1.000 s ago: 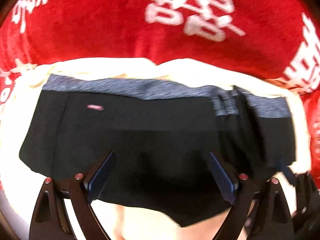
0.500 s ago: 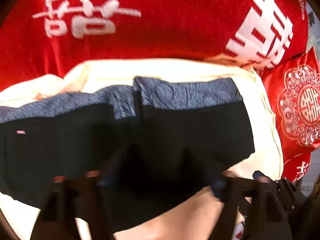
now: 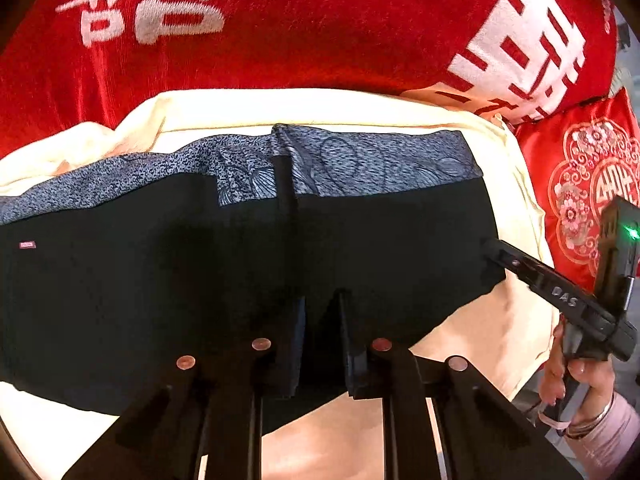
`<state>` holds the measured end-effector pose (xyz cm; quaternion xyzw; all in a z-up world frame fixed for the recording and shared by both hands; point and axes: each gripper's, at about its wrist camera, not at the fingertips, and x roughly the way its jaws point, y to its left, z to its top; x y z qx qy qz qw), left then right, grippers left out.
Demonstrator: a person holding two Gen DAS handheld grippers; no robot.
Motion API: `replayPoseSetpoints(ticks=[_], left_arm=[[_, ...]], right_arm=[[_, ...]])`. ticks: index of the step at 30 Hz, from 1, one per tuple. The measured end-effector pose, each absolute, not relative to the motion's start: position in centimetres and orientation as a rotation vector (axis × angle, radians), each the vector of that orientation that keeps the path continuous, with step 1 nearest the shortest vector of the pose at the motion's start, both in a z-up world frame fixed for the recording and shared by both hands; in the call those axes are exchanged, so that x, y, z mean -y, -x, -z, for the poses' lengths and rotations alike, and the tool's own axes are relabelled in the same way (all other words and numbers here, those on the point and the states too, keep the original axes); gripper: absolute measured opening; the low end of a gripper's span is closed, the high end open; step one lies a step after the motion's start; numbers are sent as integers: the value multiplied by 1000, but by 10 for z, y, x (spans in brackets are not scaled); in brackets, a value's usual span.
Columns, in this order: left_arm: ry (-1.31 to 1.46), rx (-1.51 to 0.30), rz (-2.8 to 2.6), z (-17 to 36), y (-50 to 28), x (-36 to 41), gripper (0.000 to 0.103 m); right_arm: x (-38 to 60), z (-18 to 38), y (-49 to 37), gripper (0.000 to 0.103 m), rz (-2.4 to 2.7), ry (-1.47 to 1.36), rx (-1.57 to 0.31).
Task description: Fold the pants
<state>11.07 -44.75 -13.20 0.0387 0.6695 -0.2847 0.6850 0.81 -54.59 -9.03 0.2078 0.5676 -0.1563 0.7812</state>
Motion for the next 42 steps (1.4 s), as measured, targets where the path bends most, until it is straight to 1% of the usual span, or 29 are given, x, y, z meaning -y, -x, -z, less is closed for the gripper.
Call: replayPoseSetpoints(ticks=[4,7,11,13,14,15,17,21,25,30,31,33,38,42], left_arm=[[-136,-1507,610,138,-101,443,18],[-127,-1514,580,147,-94,439,18],[-115,-1478,556,140,-91,437,18],[-108,-1464,545,137,-90,435,19],[-99,-1460,535,135,-91,433,25],[-93,-1458,515,133,-91,431,46],[-62,-1430,454,127,-91,422,78],[-40,-1426,397,123,-91,403,79],[-70,-1425,306,128,-91,376,79],[-62,-1434,202,131,-96,337,79],[-57,-1433,181,131,-97,329,79],[-50,-1438,137,134,-98,316,79],[-56,-1454,56,140,-99,289,79],[-51,-1463,28,143,-98,275,79]], right_arm=[[517,93,-8,42,318,-295,-1251],[519,86,-10,43,317,-314,-1258],[522,59,-22,43,316,-291,-1161],[524,59,-41,43,305,-287,-1158],[526,61,-51,43,301,-294,-1158],[527,64,-64,43,295,-303,-1153],[526,78,-88,43,288,-296,-1167],[495,109,-110,43,255,-241,-1250],[431,110,-104,43,161,-127,-1249],[371,117,-92,42,37,-113,-1288],[362,119,-89,43,16,-110,-1292],[343,121,-85,45,46,-15,-1285],[340,119,-83,46,45,-37,-1311],[338,116,-76,47,45,5,-1334]])
